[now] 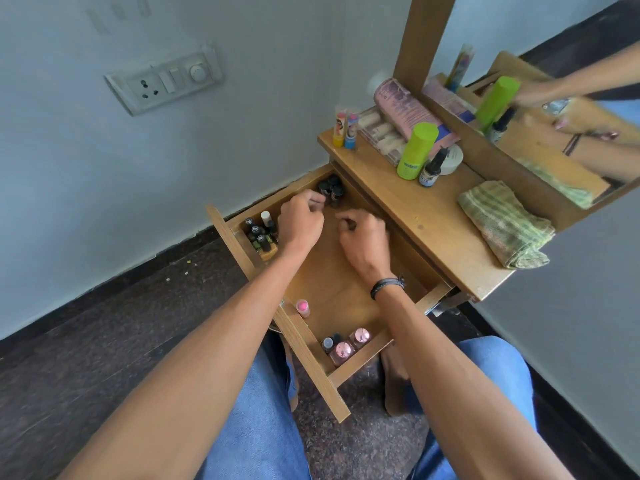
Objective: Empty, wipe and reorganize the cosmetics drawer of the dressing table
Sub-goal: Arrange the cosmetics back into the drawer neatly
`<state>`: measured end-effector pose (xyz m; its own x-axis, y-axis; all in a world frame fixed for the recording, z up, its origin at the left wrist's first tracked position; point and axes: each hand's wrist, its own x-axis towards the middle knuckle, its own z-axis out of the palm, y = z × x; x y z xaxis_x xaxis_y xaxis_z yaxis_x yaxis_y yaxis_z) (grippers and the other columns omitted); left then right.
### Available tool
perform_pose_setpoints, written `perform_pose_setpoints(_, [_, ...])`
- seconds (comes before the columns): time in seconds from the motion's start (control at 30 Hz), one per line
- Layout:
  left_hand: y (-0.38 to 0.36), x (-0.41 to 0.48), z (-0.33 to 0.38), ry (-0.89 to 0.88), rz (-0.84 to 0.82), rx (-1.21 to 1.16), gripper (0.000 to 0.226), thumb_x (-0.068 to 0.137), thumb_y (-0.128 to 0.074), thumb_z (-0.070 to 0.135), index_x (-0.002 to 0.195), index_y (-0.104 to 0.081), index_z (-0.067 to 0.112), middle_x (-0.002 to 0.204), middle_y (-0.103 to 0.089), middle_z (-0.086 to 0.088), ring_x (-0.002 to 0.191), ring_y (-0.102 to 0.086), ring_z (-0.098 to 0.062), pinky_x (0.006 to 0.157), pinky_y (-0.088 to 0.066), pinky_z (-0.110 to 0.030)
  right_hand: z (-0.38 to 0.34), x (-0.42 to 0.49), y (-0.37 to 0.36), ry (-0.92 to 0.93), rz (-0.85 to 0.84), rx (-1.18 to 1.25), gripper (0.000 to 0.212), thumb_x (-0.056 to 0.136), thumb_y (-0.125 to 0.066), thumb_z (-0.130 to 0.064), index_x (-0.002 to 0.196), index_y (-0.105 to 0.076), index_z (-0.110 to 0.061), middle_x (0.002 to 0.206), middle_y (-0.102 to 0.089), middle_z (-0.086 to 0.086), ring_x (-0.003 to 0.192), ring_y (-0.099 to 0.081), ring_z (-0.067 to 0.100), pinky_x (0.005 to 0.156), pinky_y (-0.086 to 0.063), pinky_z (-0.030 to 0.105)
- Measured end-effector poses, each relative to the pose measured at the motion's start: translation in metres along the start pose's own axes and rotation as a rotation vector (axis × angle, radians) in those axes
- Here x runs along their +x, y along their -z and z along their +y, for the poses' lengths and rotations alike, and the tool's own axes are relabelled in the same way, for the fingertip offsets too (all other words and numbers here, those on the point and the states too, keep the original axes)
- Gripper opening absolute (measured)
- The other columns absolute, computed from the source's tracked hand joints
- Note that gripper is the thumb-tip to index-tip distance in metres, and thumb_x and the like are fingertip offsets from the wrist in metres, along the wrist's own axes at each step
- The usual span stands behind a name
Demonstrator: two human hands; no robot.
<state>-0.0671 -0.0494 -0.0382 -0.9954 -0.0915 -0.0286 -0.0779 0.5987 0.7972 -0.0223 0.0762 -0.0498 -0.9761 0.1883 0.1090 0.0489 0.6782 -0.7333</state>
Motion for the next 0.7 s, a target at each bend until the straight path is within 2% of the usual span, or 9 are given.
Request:
perform_pose_setpoints(0.13, [0.009, -0.014, 0.006, -0.074, 0.008, -0.063, 0.023, 0.094, -0.058, 0.002, 0.105, -0.073, 0.017, 0.099, -0.073, 0.006, 0.095, -0.067, -0.01, 0.09, -0.056, -0.035, -0.005, -0.02, 0.039, 0.177, 0.04, -0.043, 0.023, 0.095, -0.06, -0.011, 0.106, -0.078, -0.02, 0.106, -0.074, -0.004, 0.086, -0.066, 0.01, 0.078, -0.054, 0.026])
perform_pose_setpoints(0.27, [0.015, -0.031, 0.019, -0.119, 0.008, -0.118, 0.026, 0.093, -0.058, -0.001, 0.1, -0.072, 0.02, 0.095, -0.071, 0.009, 0.093, -0.066, -0.007, 0.088, -0.056, -0.032, -0.011, -0.025, 0.084, 0.235, 0.228, 0.007, 0.019, 0.093, -0.063, -0.01, 0.101, -0.079, -0.015, 0.097, -0.076, -0.003, 0.077, -0.064, 0.008, 0.073, -0.052, 0.018])
perform_pose_setpoints(0.33, [0.014, -0.037, 0.029, -0.129, 0.003, -0.144, 0.028, 0.092, -0.058, -0.002, 0.099, -0.072, 0.022, 0.094, -0.071, 0.01, 0.092, -0.066, -0.007, 0.086, -0.056, -0.03, -0.014, -0.021, 0.102, 0.195, 0.338, 0.066, 0.018, 0.09, -0.064, -0.009, 0.097, -0.079, -0.014, 0.093, -0.076, -0.001, 0.073, -0.063, 0.006, 0.071, -0.048, 0.011])
perform_pose_setpoints(0.37, [0.014, -0.04, 0.035, -0.134, 0.002, -0.148, 0.029, 0.092, -0.058, -0.001, 0.1, -0.072, 0.022, 0.094, -0.071, 0.011, 0.092, -0.066, -0.007, 0.084, -0.056, -0.03, -0.014, -0.018, 0.109, 0.153, 0.386, 0.101, 0.018, 0.089, -0.064, -0.01, 0.095, -0.079, -0.014, 0.091, -0.076, -0.001, 0.072, -0.064, 0.007, 0.071, -0.05, 0.013])
perform_pose_setpoints(0.47, [0.009, -0.048, 0.05, -0.177, -0.017, -0.13, 0.027, 0.091, -0.059, 0.002, 0.101, -0.073, 0.022, 0.094, -0.071, 0.011, 0.089, -0.065, -0.004, 0.078, -0.055, -0.024, -0.008, -0.006, 0.123, -0.033, 0.494, 0.238, 0.016, 0.089, -0.062, -0.01, 0.096, -0.076, -0.014, 0.09, -0.074, -0.003, 0.077, -0.068, 0.015, 0.076, -0.058, 0.034])
perform_pose_setpoints(0.5, [0.007, -0.05, 0.054, -0.193, -0.029, -0.121, 0.026, 0.091, -0.06, 0.002, 0.102, -0.072, 0.022, 0.095, -0.07, 0.011, 0.088, -0.065, -0.002, 0.075, -0.053, -0.02, -0.005, -0.003, 0.125, -0.086, 0.528, 0.293, 0.013, 0.089, -0.063, -0.009, 0.097, -0.072, -0.012, 0.089, -0.072, -0.005, 0.077, -0.067, 0.012, 0.076, -0.058, 0.037])
perform_pose_setpoints(0.53, [0.005, -0.052, 0.059, -0.202, -0.042, -0.113, 0.026, 0.091, -0.06, 0.003, 0.104, -0.072, 0.022, 0.096, -0.07, 0.01, 0.086, -0.065, -0.002, 0.072, -0.05, -0.017, -0.001, 0.0, 0.127, -0.122, 0.558, 0.339, 0.01, 0.088, -0.064, -0.008, 0.098, -0.067, -0.011, 0.087, -0.069, -0.008, 0.075, -0.064, 0.005, 0.075, -0.057, 0.036])
perform_pose_setpoints(0.6, [-0.001, -0.052, 0.067, -0.202, -0.066, -0.116, 0.027, 0.09, -0.062, 0.002, 0.109, -0.071, 0.02, 0.101, -0.07, 0.007, 0.085, -0.065, -0.003, 0.071, -0.049, -0.013, 0.003, 0.004, 0.127, -0.156, 0.581, 0.368, 0.018, 0.087, -0.067, -0.009, 0.102, -0.059, -0.013, 0.085, -0.062, -0.014, 0.073, -0.059, -0.004, 0.071, -0.054, 0.031])
perform_pose_setpoints(0.7, [-0.008, -0.048, 0.083, -0.189, -0.087, -0.147, 0.033, 0.09, -0.065, 0.002, 0.121, -0.067, 0.014, 0.11, -0.067, 0.001, 0.09, -0.066, -0.009, 0.083, -0.055, -0.025, 0.009, 0.01, 0.123, -0.169, 0.534, 0.329, 0.034, 0.084, -0.068, -0.009, 0.115, -0.055, -0.017, 0.092, -0.06, -0.009, 0.084, -0.059, 0.006, 0.078, -0.051, 0.028])
